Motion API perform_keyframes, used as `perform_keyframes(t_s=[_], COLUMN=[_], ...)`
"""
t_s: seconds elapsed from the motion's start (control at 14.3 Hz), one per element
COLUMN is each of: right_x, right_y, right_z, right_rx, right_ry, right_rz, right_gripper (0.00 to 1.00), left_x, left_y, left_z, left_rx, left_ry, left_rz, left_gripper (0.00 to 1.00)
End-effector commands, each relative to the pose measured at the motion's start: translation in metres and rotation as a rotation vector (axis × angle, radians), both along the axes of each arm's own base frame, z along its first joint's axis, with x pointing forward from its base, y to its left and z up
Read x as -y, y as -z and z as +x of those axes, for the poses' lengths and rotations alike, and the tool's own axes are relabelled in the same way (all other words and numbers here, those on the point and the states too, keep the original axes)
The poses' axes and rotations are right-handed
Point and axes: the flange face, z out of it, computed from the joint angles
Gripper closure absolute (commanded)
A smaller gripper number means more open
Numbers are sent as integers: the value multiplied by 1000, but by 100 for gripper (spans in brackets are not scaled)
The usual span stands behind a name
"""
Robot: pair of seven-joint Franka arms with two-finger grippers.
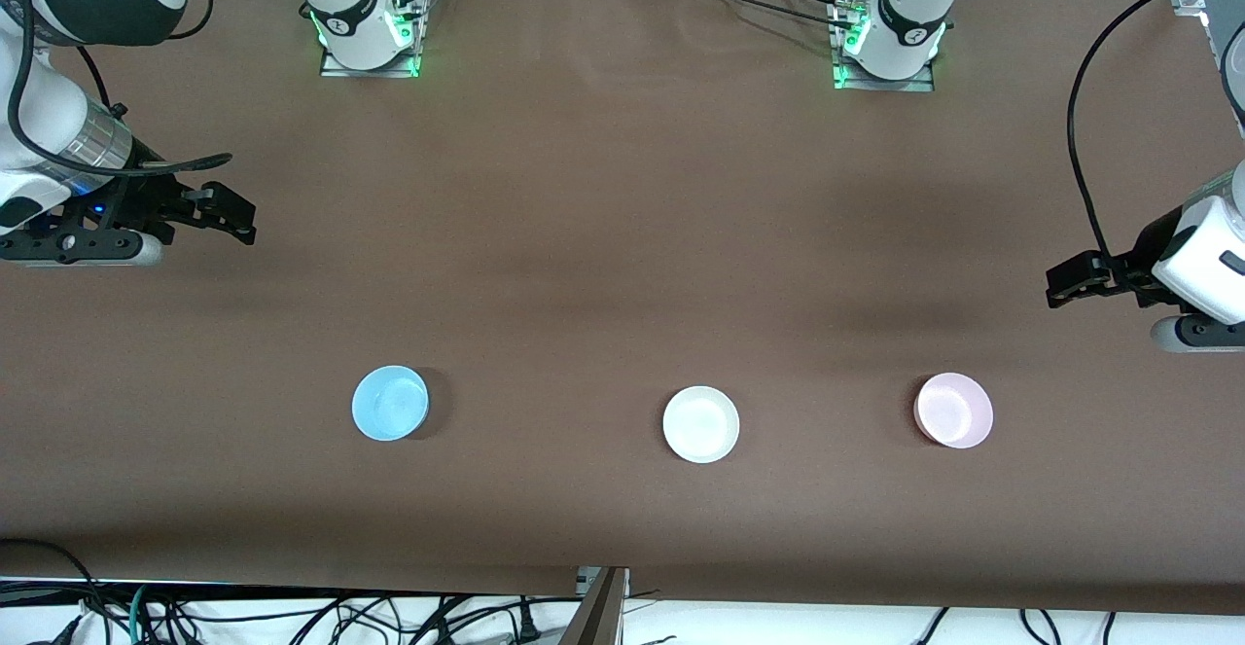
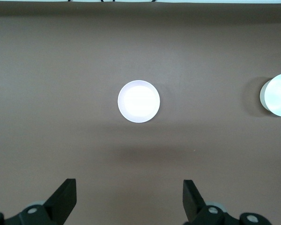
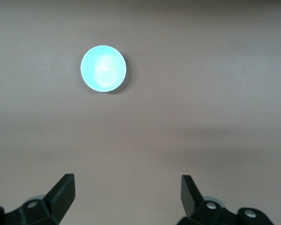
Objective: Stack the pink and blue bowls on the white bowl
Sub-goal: 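Move the left gripper down over the pink bowl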
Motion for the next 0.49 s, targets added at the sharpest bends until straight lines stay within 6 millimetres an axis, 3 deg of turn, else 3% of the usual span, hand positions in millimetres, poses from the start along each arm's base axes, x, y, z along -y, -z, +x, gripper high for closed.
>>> perform_keyframes(t_s=[0.0,0.14,0.42], right_x=[-2,-2,-2], right_y=[-3,-3,-3], right_z=[-5,-4,-4], right_rx=[-5,-4,-6], right_ry=[10,11,9], right_rz=[12,16,15], right_gripper=[0,0,0], left_x=[-2,-4,-21], left_y=[-5,1,59], left_z=[3,4,21], left_rx=[4,-7,-91], left_ry=[10,7,-17], left_rz=[13,12,13], left_gripper=[0,0,0])
